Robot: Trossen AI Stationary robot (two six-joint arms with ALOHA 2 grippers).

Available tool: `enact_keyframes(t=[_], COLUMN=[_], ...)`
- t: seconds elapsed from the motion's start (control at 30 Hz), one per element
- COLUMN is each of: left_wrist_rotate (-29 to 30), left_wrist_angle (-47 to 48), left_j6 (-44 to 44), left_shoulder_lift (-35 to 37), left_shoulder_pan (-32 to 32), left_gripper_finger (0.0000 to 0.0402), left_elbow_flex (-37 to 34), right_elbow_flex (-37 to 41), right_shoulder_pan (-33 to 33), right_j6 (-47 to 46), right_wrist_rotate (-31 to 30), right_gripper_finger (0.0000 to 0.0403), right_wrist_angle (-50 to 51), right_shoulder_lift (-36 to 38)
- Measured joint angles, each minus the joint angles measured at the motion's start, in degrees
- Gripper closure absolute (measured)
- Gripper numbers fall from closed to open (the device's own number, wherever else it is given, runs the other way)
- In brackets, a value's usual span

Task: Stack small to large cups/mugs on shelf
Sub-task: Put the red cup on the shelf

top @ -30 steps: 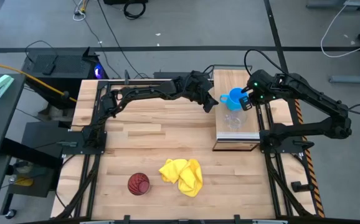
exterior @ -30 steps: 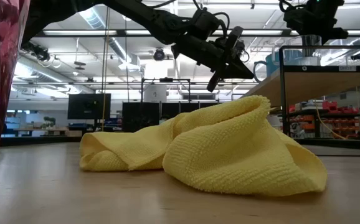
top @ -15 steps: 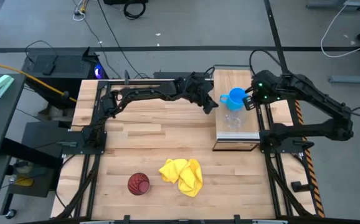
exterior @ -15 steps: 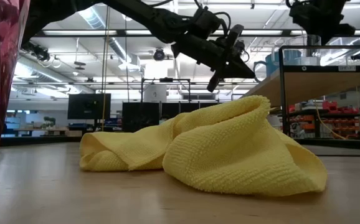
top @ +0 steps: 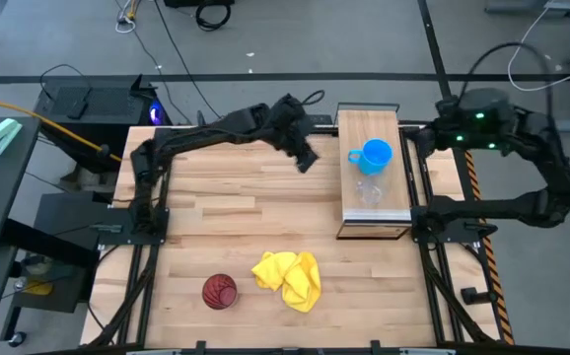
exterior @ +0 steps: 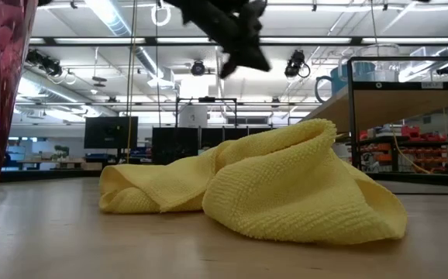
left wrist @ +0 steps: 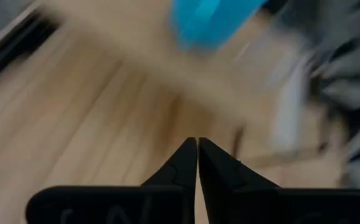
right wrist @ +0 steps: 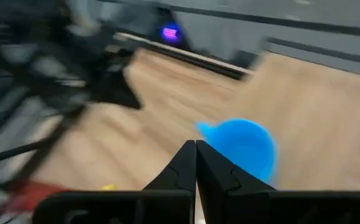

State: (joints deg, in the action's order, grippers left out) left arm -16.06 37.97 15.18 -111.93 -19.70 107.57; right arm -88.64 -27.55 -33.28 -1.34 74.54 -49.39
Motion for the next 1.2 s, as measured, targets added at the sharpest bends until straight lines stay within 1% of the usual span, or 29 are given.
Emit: enact_keyframes(t=[0.1, 0.2, 0.3, 0.43, 0.47, 0.53, 0.6, 0.67, 0.77, 0.9, 1.03, 1.2], left_wrist_rotate=[8.6, 15.5, 19.2, 20.3, 20.2, 17.8, 16.1, 15.9, 15.9, 15.8, 13.1, 8.2], left_wrist_angle=[14.2, 27.9, 39.7, 52.5, 52.5, 50.9, 52.2, 51.6, 52.0, 52.2, 52.0, 50.7], left_j6=[-2.4, -1.8, 2.3, 10.9, 13.2, 17.9, 23.5, 28.1, 38.4, 50.7, 61.0, 69.1], left_shoulder_lift=[4.0, 7.9, 11.3, 16.2, 17.4, 20.7, 23.0, 25.4, 28.4, 32.5, 34.5, 34.3], left_shoulder_pan=[1.4, 3.1, 5.3, 8.8, 10.0, 12.7, 16.0, 19.2, 24.0, 30.5, 36.8, 43.7], left_gripper_finger=[0.0382, 0.0388, 0.0389, 0.0380, 0.0378, 0.0372, 0.0366, 0.0362, 0.0358, 0.0361, 0.0365, 0.0363], left_elbow_flex=[0.0, 0.0, 0.0, 0.0, -0.3, -1.5, -1.5, -3.0, -5.9, -12.6, -19.8, -25.4], right_elbow_flex=[-2.2, -2.7, -1.7, 1.0, 1.9, 4.1, 6.5, 9.0, 11.4, 11.7, 10.6, 10.6], right_shoulder_pan=[2.7, 5.7, 7.9, 10.0, 10.5, 11.7, 13.2, 15.1, 18.2, 21.9, 24.9, 26.8], right_j6=[1.4, 2.4, 3.7, 4.6, 4.8, 4.7, 4.5, 4.3, 2.0, 0.4, -1.9, -4.0], right_wrist_rotate=[3.2, 3.4, 3.4, 3.4, 3.4, 3.4, 3.4, 3.4, 3.5, 3.5, 3.5, 3.1], right_gripper_finger=[0.0389, 0.0387, 0.0388, 0.0389, 0.0389, 0.0389, 0.0388, 0.0387, 0.0389, 0.0393, 0.0394, 0.0392], right_wrist_angle=[-2.5, -2.8, -2.3, -2.1, -2.1, -2.1, -1.4, -0.1, 1.5, 2.1, 2.2, 2.6], right_shoulder_lift=[-0.1, -0.2, -0.2, -0.2, -0.2, -0.2, -0.1, 0.1, 0.4, 1.0, 2.2, 3.9])
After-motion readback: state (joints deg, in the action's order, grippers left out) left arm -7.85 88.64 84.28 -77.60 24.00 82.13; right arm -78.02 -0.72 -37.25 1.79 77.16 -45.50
